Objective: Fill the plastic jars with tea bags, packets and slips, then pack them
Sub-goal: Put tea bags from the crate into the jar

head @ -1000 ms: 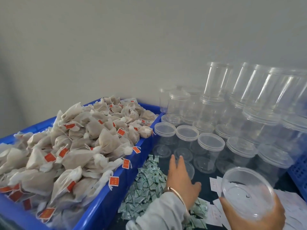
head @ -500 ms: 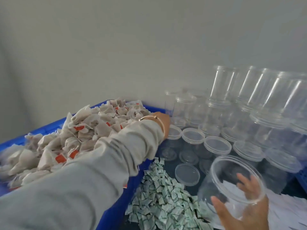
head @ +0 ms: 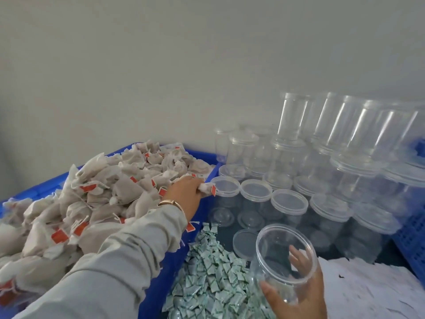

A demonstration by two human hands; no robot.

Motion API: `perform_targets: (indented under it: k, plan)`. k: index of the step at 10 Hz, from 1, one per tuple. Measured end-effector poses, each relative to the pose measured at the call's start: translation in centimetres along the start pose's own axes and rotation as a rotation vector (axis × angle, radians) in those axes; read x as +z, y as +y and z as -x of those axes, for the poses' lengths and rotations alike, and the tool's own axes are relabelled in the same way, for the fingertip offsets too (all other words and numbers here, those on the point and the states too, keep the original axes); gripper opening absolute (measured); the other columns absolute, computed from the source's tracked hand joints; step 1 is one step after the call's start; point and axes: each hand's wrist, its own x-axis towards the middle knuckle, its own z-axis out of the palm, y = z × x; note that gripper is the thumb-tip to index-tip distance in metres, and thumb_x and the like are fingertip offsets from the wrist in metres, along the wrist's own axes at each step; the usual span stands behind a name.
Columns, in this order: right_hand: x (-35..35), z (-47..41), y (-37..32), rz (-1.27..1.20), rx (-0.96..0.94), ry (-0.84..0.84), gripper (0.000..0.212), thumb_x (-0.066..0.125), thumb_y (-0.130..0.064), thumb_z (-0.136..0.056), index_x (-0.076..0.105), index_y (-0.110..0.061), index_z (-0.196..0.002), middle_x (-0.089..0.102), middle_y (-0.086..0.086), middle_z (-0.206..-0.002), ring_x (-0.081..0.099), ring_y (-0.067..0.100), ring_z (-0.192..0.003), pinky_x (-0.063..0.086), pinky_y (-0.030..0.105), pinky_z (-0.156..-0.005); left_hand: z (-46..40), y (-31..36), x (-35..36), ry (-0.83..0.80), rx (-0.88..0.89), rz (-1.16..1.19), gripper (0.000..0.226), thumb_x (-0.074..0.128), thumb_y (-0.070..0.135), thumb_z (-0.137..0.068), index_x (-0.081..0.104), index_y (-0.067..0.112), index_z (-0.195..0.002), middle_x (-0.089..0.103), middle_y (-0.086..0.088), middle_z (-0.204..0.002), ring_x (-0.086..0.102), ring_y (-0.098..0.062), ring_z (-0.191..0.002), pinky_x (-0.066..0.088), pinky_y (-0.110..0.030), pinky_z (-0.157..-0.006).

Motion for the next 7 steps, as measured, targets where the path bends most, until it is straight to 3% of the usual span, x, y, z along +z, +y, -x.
perform_targets:
  k: [1,2,3,4,5,6,7]
  plan:
    - [-0.8,0.3,-1.1,0.046,0.085,-0.108,0.09,0.086,-0.043,-0.038,0.044,-0.066,-0.114,0.059,-0.033,-0.114,0.051,-0.024,-0.101,0.04,-0.005,-0.068,0.6,0.8,-0.8,0.112,0.027,0.351,0.01,0.057,0.014,-0.09,0.066,0.01,-0.088,0.065,-0.005,-0.086,0.057,-0.021,-0.079,0.045,-0.032,-0.074]
    - [-0.1,0.3,-1.0,0.033,0.139,-0.198,0.09,0.09,-0.041,-0.035,0.044,-0.072,-0.106,0.054,-0.044,-0.109,0.056,-0.018,-0.098,0.046,0.002,-0.063,1.5,2.7,-2.1,0.028,-0.04,0.872,0.015,0.057,0.007,-0.091,0.064,0.016,-0.081,0.065,0.0,-0.068,0.056,-0.015,-0.061,0.051,-0.028,-0.059]
    - [0.8,-0.6,-1.6,0.108,0.159,-0.259,0.1,0.087,-0.057,-0.038,0.044,-0.049,-0.129,0.053,-0.024,-0.124,0.054,0.005,-0.116,0.051,0.037,-0.093,2.8,4.9,-2.7,-0.199,-0.054,1.308,0.013,0.056,0.006,-0.09,0.063,0.016,-0.085,0.064,0.004,-0.062,0.056,-0.01,-0.052,0.048,-0.02,-0.049]
    - [1.4,-1.0,-2.0,0.149,0.162,-0.317,0.108,0.082,-0.061,-0.045,0.042,-0.027,-0.139,0.051,-0.004,-0.135,0.047,0.018,-0.127,0.042,0.047,-0.104,4.0,5.8,-1.8,-0.3,0.072,1.099,0.01,0.058,0.006,-0.089,0.061,0.015,-0.087,0.06,0.005,-0.065,0.053,-0.007,-0.055,0.044,-0.02,-0.052]
    - [1.5,-0.8,-1.9,0.199,0.15,-0.268,0.108,0.08,-0.063,-0.044,0.043,-0.024,-0.138,0.052,-0.001,-0.134,0.048,0.022,-0.126,0.044,0.049,-0.101,4.8,5.6,-0.8,-0.278,0.33,0.518,0.005,0.062,0.021,-0.084,0.063,0.019,-0.079,0.062,0.012,-0.071,0.052,-0.002,-0.064,0.043,-0.023,-0.065]
    - [1.2,-0.6,-1.8,0.204,0.144,-0.248,0.11,0.081,-0.065,-0.044,0.045,-0.02,-0.137,0.054,0.001,-0.132,0.049,0.024,-0.124,0.043,0.05,-0.1,5.5,5.7,0.3,-0.272,0.451,0.336,0.018,0.062,0.03,-0.08,0.07,0.016,-0.088,0.059,0.007,-0.107,0.045,-0.006,-0.095,0.035,-0.022,-0.091]
    - [0.8,-0.4,-1.5,0.241,0.124,-0.237,0.112,0.08,-0.066,-0.041,0.045,-0.018,-0.136,0.054,0.001,-0.13,0.05,0.023,-0.123,0.042,0.051,-0.101,5.9,6.0,1.2,-0.254,0.462,0.284,0.019,0.062,0.027,-0.083,0.07,0.021,-0.099,0.043,0.008,-0.131,0.031,-0.009,-0.112,0.025,-0.024,-0.102]
